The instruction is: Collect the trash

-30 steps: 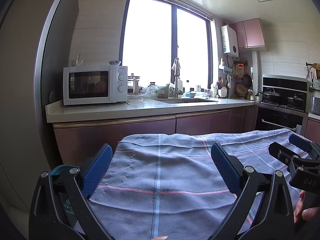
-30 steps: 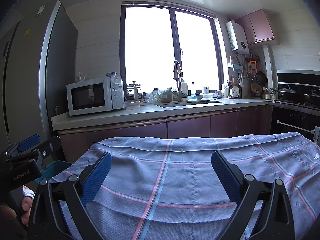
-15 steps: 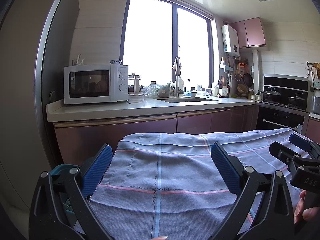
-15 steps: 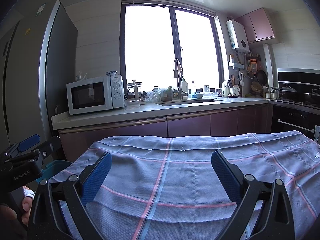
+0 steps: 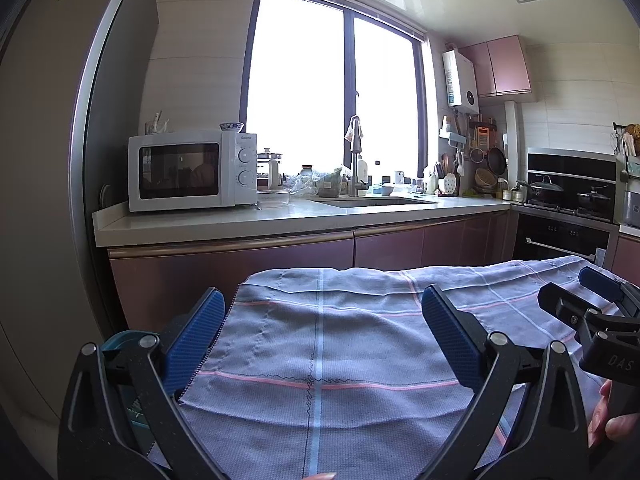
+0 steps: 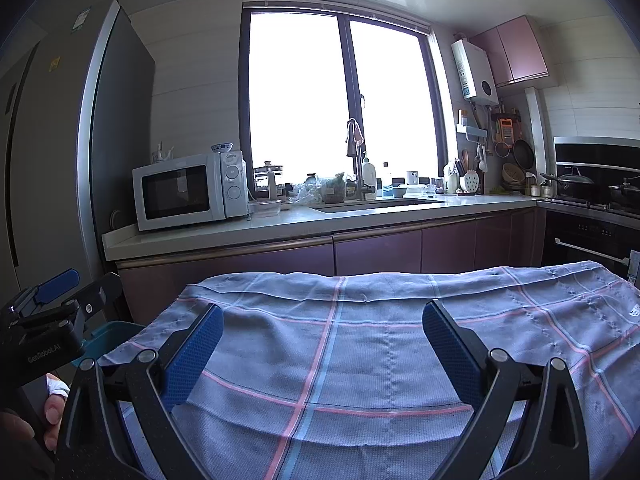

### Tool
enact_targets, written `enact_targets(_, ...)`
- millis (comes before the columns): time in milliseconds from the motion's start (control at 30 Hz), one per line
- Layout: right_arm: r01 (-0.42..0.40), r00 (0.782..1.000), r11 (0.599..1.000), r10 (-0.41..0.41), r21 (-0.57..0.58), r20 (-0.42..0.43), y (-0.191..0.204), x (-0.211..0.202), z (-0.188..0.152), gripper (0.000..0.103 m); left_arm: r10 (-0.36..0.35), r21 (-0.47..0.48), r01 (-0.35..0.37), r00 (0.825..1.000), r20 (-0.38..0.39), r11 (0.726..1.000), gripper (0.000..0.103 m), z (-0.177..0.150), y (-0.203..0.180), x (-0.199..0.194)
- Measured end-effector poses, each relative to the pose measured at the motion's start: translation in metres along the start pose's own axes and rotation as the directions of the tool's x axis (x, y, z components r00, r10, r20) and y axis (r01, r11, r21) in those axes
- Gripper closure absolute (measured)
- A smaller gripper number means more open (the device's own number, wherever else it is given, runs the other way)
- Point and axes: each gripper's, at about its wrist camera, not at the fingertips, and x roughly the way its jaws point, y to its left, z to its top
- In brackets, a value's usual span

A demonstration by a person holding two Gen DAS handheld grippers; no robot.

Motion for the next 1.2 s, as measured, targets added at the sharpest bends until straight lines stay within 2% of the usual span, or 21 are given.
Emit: enact_targets(1200,0.007,1.0,1.0,-0.007,0.008,0.001,0.0021,0.0038,0.0016,0.007,0.018,0.017,-0.018,1.0,0.015,1.0,0.006,-0.0039,-0.0036,0.0055)
